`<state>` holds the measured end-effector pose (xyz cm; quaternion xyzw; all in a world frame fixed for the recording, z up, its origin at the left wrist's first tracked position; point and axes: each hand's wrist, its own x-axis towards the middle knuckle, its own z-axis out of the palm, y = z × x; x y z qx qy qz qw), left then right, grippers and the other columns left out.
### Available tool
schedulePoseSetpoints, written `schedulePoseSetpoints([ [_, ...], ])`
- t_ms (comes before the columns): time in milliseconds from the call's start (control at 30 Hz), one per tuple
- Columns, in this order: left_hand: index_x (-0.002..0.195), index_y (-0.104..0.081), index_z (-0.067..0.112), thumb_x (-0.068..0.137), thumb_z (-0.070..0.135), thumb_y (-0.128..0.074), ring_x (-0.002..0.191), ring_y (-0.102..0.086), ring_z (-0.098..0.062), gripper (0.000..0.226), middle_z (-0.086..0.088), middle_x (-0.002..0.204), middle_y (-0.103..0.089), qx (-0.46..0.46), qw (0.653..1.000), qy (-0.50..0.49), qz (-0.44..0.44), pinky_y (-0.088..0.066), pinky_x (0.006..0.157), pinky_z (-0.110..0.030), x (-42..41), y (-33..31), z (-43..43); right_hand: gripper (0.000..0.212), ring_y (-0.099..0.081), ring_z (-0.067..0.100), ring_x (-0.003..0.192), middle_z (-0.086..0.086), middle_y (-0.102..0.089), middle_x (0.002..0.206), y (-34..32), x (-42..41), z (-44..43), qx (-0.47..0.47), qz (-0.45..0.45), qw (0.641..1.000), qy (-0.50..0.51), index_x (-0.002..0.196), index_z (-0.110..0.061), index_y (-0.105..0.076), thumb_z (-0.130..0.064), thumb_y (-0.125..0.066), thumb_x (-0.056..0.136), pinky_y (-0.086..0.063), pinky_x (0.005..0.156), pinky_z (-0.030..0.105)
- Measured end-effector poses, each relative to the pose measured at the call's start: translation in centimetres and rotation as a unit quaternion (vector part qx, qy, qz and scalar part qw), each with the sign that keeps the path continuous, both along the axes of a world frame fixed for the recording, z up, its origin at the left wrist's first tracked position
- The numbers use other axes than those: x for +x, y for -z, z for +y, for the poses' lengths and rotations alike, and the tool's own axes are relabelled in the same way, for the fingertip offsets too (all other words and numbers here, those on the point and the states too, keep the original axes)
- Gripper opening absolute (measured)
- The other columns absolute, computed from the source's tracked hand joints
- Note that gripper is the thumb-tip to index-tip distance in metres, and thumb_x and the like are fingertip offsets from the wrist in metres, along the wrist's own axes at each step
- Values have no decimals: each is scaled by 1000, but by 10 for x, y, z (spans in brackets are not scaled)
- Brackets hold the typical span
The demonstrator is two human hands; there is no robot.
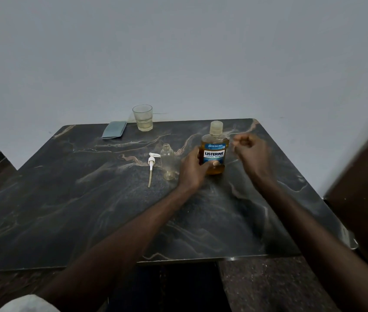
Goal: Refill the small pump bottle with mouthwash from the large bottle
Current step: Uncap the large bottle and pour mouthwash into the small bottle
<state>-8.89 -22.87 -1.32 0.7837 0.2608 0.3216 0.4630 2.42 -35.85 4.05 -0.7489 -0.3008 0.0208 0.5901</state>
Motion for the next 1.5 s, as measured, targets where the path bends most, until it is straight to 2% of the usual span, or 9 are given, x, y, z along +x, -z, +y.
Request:
schedulePoseSetpoints([
  [100,135,-58,18,90,23,-81,110,-63,2,50,2,134,-69,11,1000,-11,2,-47,81,-3,-1,2,3,31,-68,2,93,-10,-74,101,-48,-1,13,25,-86,996,-11,112,-24,-74,-45,-69,91,-58,84,29],
  [200,141,-56,18,93,22,-78,127,-62,-12,53,-1,139,-67,30,999,-4,21,-52,102,-25,0,0,6,54,-64,2,93,-11,-72,101,-79,-3,30,-118,-198,970,-77,116,-26,-75,-67,-71,82,-50,77,23],
  [333,140,-58,18,93,22,-78,121,-62,-7,51,0,135,-70,22,999,22,22,-54,104,-31,-2,-2,10,45,-65,13,92,0,-75,104,-83,4,45,-252,-303,912,-112,109,-15,-78,-51,-79,83,-44,62,18],
  [567,138,-61,21,92,27,-79,128,-64,-13,50,2,135,-71,5,997,59,49,-52,107,-33,-1,-6,18,27,-63,12,78,5,-79,92,-91,16,51,-266,-363,876,-171,99,-13,-83,-37,-81,85,-44,65,23],
  [733,138,-61,18,91,25,-79,128,-65,-15,50,0,135,-71,-21,996,70,45,-52,112,-45,1,-4,18,30,-59,10,81,4,-75,95,-92,21,47,-248,-384,867,-196,108,-16,-82,-35,-82,85,-35,66,20],
  [967,137,-56,23,78,29,-92,119,-68,-13,69,4,130,-71,-83,995,52,-13,-58,103,-37,3,-14,14,31,-65,11,85,-6,-73,90,-95,25,49,-285,-366,860,-213,103,-20,-79,-44,-81,84,-41,65,17],
  [1133,122,-51,40,70,49,-92,96,-60,12,67,25,106,-63,-62,994,-3,-85,-51,72,-2,20,-36,-6,45,-62,17,94,-5,-67,98,-94,21,48,-306,-370,855,-195,109,-21,-73,-61,-62,92,-48,78,33],
  [1267,118,-62,29,78,39,-88,85,-63,11,49,21,94,-67,-45,994,-30,-91,-46,67,-8,32,-34,-6,68,-54,23,81,-3,-56,91,-79,11,54,-351,-437,827,-54,102,-20,-50,-83,-29,92,-43,67,39],
  [1500,114,-61,36,77,23,-89,95,-69,6,49,17,104,-72,-47,992,-27,-112,-55,72,-12,35,-27,-1,33,-40,31,47,2,-39,52,-58,7,69,-282,-515,809,3,76,-15,-40,-39,-39,99,-29,50,32],
])
